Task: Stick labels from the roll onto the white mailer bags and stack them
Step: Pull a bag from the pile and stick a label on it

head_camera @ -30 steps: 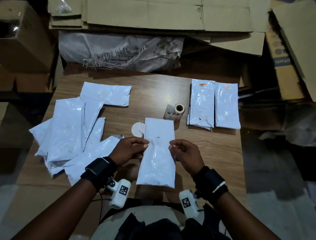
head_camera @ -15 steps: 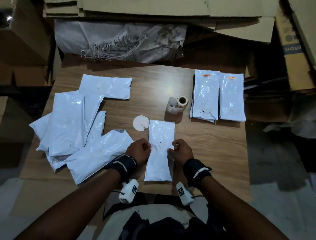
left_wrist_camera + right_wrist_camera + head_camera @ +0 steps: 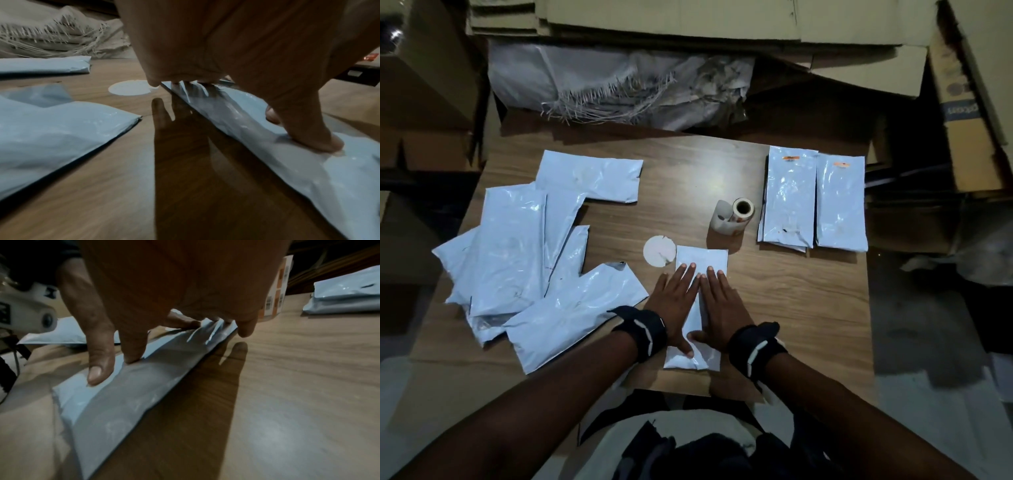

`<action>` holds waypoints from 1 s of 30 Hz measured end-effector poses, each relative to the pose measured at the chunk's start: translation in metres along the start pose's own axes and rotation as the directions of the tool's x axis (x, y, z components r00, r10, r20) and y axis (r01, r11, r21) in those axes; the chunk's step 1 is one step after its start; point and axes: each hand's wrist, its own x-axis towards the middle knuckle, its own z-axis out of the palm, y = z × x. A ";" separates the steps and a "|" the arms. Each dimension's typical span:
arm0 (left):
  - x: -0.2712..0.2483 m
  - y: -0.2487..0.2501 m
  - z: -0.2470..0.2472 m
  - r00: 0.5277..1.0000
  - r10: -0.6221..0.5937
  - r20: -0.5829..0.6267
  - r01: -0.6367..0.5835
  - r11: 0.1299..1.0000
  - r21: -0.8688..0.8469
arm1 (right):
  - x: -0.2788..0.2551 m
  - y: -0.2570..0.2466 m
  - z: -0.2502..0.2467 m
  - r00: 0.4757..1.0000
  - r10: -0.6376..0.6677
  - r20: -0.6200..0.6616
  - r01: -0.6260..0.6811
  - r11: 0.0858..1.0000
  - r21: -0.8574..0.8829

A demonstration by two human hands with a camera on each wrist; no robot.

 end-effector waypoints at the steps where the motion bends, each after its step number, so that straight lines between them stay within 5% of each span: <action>1: 0.001 0.000 0.002 1.000 0.000 0.004 0.000 1.000 0.002 | 0.000 0.000 0.003 1.000 0.003 -0.001 -0.003 1.000 -0.006; 15: 0.001 0.003 -0.003 0.998 -0.017 0.063 0.019 0.999 -0.029 | -0.001 0.004 0.001 0.999 -0.032 -0.015 0.033 0.994 0.103; 19: 0.004 0.012 -0.037 0.998 -0.046 0.050 0.043 0.998 0.050 | -0.001 0.010 -0.010 0.993 -0.056 -0.104 0.082 0.960 0.269; 24: 0.021 0.011 -0.101 0.971 -0.078 -0.227 0.084 0.996 0.016 | 0.003 0.033 -0.030 0.914 0.252 -0.319 -0.029 0.823 0.568; 30: 0.066 0.009 -0.138 0.913 -0.172 -0.370 0.167 0.985 -0.047 | 0.024 0.055 -0.059 0.813 0.555 -0.175 -0.207 0.556 0.805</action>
